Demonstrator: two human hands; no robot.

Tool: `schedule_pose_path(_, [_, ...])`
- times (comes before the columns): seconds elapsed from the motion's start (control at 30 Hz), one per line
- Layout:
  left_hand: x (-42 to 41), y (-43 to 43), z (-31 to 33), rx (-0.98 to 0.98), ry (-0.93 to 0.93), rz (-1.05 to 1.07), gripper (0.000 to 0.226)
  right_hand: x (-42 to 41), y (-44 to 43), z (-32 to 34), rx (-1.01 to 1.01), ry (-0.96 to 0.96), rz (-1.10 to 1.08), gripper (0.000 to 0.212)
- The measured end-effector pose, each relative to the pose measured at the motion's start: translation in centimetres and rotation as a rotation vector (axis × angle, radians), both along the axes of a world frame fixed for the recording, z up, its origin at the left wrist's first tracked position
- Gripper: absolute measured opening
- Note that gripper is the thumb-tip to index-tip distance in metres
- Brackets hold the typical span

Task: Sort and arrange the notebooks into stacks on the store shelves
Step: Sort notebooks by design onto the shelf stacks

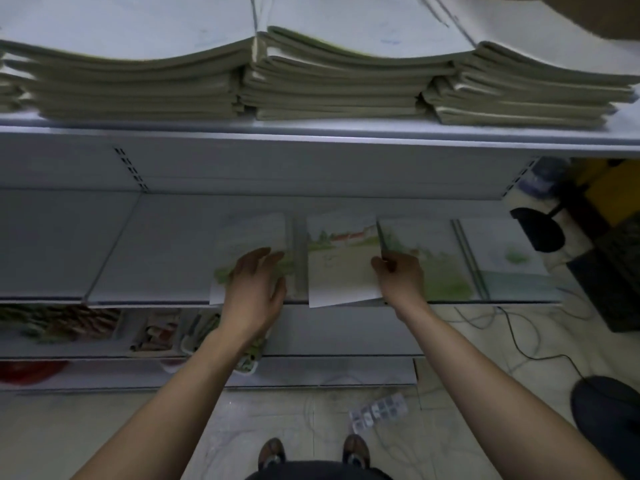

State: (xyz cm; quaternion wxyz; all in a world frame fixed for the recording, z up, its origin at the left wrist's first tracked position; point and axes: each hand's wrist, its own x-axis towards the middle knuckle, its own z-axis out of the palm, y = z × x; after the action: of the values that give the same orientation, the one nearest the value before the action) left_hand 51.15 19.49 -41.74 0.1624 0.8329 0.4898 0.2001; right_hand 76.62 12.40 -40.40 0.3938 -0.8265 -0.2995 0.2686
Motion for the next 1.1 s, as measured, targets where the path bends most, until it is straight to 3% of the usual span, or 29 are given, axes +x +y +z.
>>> schedule_pose_path(0.13, [0.0, 0.3, -1.2, -0.029, 0.214, 0.027, 0.046, 0.1, 0.7, -0.3, -0.109, -0.235, 0.078, 0.029])
schedule_pose_path(0.23, [0.1, 0.3, -1.3, -0.019, 0.267, 0.029, 0.044, 0.2, 0.5, -0.1, -0.185, -0.466, 0.123, 0.032])
schedule_pose_path(0.33, [0.0, 0.6, -1.2, -0.026, 0.290, 0.024, 0.045, 0.4, 0.4, 0.1, -0.252, -0.557, 0.152, 0.034])
schedule_pose_path(0.47, [-0.4, 0.9, -0.9, -0.046, 0.273, 0.009, 0.053, 0.6, 0.1, -0.4, -0.164, -0.573, 0.205, 0.029])
schedule_pose_path(0.6, [-2.7, 0.6, -0.1, -0.025, 0.195, 0.080, 0.061, -1.1, 1.3, 0.6, 0.042, -0.602, 0.433, 0.030])
schedule_pose_path(0.87, [-17.4, 0.1, 3.5, 0.050, 0.272, 0.416, 0.060, -13.4, 8.1, 4.1, 0.125, -0.625, 1.013, 0.066])
schedule_pose_path(1.1, [-35.1, -0.2, 5.2, 0.050, 0.313, 0.695, 0.071, -31.9, 13.1, 5.3, 0.227, -0.619, 1.228, 0.071])
